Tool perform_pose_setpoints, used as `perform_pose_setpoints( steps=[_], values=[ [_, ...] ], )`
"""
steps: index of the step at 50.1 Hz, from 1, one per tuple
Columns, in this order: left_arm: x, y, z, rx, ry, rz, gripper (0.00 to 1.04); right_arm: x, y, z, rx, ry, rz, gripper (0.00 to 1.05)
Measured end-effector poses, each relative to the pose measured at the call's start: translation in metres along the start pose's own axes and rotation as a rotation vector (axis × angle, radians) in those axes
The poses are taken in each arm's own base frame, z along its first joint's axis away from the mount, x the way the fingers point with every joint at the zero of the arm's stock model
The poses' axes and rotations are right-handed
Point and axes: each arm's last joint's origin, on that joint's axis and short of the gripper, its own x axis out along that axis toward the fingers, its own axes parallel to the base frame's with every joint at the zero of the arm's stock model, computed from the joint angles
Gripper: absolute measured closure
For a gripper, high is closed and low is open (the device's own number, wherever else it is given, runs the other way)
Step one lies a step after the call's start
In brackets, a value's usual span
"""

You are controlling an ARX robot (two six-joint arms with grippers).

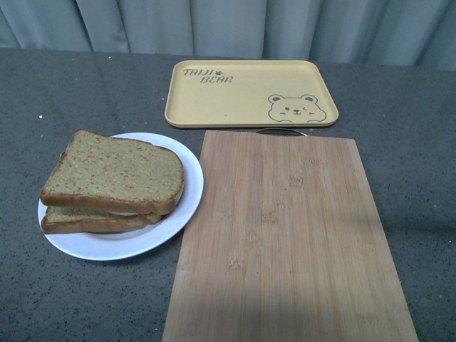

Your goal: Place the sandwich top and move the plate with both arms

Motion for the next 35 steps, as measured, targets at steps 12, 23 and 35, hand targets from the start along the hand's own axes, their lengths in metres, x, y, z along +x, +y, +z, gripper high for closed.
perform_pose_setpoints(
  steps=[12, 23, 35],
  values=[
    [0.000, 0.000, 0.000, 0.000, 0.000, 0.000, 0.07, -0.033, -0.021, 0.008, -0.008, 0.002, 0.004, 1.04],
    [0.000, 0.000, 0.000, 0.000, 0.000, 0.000, 0.07, -0.053, -0.031, 0.013, -0.007, -0.002, 0.002, 1.04],
    [0.000, 0.000, 0.000, 0.000, 0.000, 0.000, 0.07, -0.069, -0.038, 0.025, -0.006, -0.007, 0.010, 1.04]
  ],
)
